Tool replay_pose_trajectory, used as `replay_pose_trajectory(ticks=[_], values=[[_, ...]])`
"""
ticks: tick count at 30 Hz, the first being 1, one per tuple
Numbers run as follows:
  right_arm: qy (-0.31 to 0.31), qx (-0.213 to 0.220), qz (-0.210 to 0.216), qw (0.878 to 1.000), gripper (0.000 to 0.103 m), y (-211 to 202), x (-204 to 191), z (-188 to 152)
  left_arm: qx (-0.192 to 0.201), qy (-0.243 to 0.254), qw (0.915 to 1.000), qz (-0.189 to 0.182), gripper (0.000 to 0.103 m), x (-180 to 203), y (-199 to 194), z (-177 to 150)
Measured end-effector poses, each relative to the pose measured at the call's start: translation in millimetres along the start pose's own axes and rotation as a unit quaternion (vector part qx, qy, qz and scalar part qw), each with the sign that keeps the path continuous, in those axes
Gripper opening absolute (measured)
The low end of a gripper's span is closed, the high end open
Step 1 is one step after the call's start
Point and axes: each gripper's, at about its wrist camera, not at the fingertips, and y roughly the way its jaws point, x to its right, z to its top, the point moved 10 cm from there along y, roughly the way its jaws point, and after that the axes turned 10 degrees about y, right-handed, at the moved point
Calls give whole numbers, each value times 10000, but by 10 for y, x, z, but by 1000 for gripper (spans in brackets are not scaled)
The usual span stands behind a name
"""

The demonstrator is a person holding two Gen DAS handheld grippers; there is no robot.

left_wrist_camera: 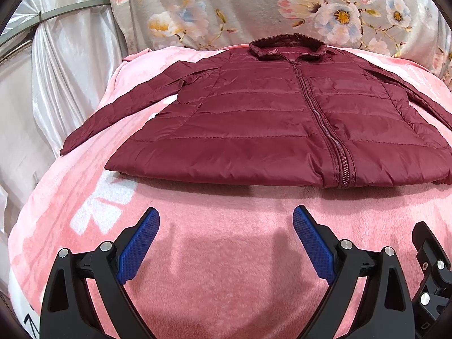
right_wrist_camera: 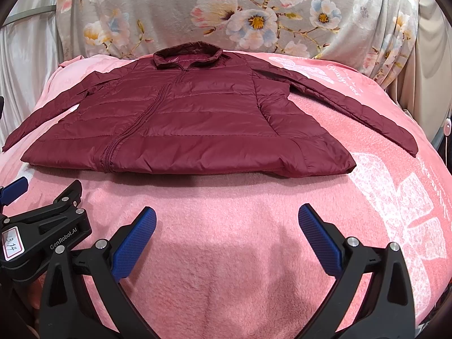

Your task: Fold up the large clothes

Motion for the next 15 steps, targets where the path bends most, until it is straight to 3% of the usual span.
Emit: replay_pose_trajectory(ticks=[15], values=[[-2,2,1,10000,98,1,-6,-8,11,-19,10000,4,93,-29,6,7]])
